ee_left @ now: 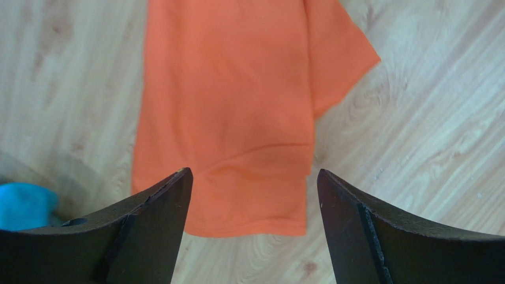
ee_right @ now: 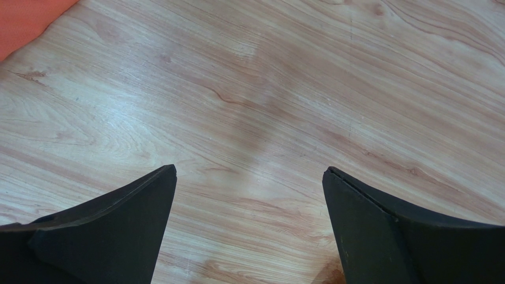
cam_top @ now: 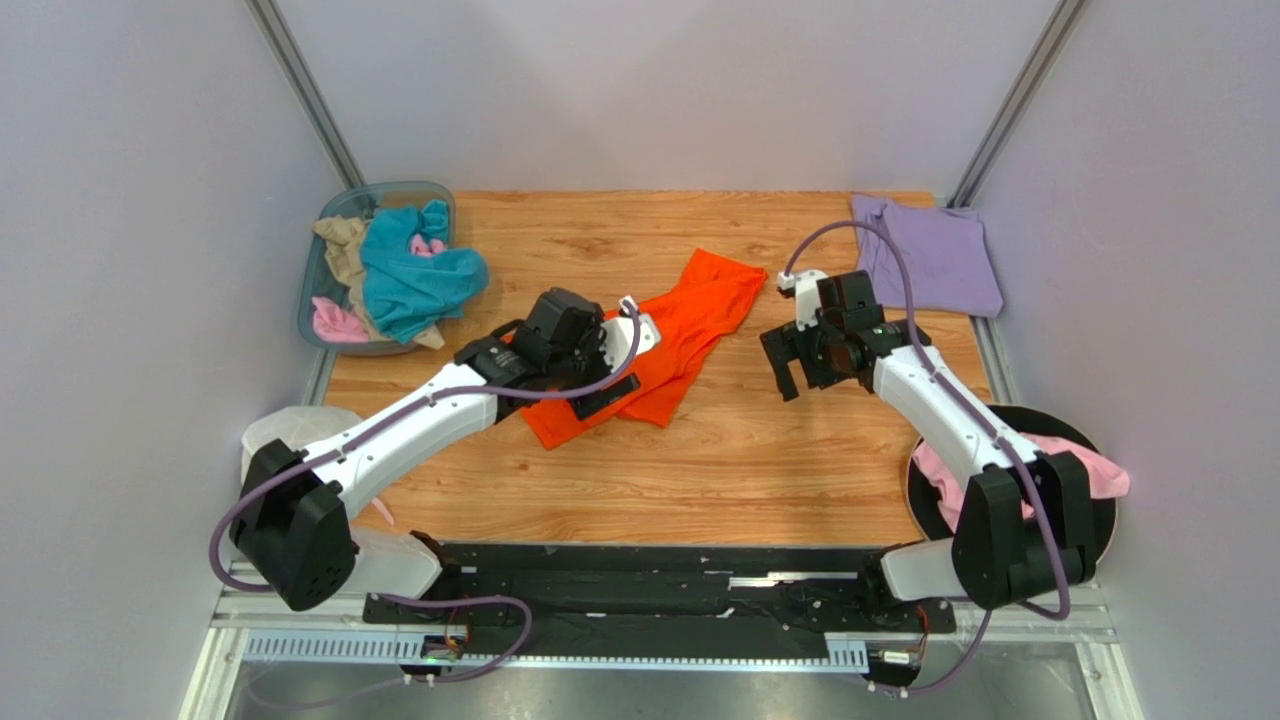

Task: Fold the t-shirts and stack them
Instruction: Move the tshirt to the center of the board, then flatten the tshirt out

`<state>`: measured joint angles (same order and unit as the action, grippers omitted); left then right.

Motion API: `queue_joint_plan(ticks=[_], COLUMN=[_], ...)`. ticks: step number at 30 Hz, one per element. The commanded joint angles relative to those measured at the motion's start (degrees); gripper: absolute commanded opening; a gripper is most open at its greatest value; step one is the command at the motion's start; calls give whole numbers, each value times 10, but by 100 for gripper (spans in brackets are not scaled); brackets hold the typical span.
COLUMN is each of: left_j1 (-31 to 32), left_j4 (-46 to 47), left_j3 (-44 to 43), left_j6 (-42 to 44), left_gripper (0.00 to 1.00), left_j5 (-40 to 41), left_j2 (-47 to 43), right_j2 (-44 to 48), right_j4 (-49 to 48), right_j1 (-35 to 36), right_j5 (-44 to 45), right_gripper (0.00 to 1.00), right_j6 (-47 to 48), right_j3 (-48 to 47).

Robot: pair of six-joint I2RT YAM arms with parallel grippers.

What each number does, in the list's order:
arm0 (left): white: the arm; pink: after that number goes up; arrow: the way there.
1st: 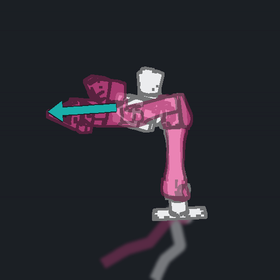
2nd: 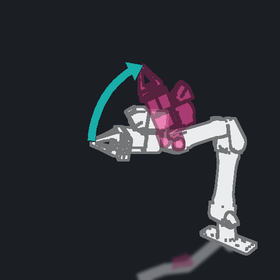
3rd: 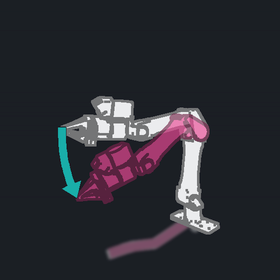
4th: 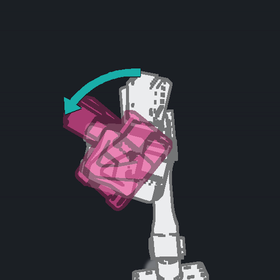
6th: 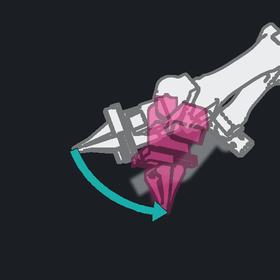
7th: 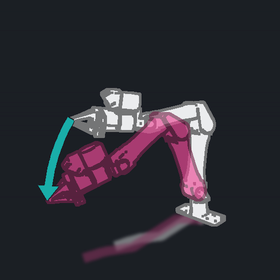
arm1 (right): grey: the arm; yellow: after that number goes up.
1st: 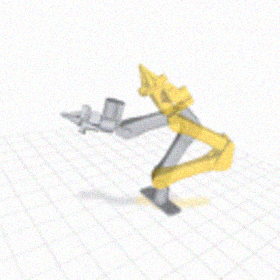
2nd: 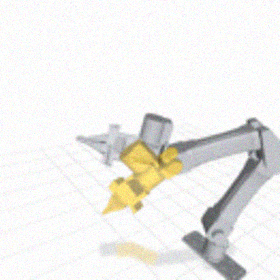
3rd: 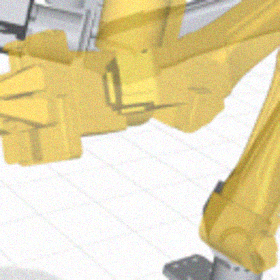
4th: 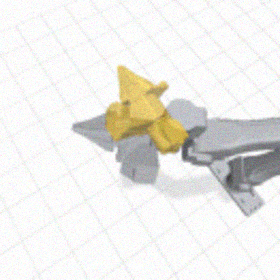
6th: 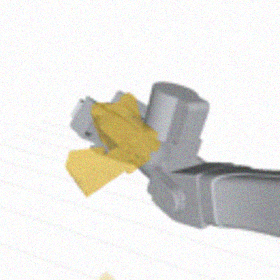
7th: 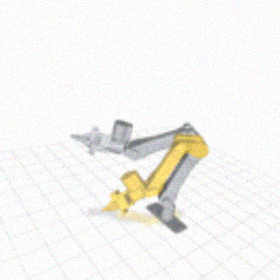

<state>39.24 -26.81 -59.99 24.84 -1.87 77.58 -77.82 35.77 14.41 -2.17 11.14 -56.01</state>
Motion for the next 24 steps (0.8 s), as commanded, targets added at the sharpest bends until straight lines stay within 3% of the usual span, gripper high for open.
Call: queue_joint_plan(ticks=[1,15,24], left_j1=[0,0,0], left_j4=[24,67,107], left_j3=[47,121,140], left_j6=[5,0,6], left_gripper=[85,81,78], left_j5=[-17,11,31], left_j2=[-10,1,48], right_j2=[-42,-253,-365], right_j4=[8,-70,-97], right_j1=[11,11,8], right_j5=[21,55,48], right_gripper=[99,83,82], right_j6=[16,105,144], right_j3=[-75,-212,-313])
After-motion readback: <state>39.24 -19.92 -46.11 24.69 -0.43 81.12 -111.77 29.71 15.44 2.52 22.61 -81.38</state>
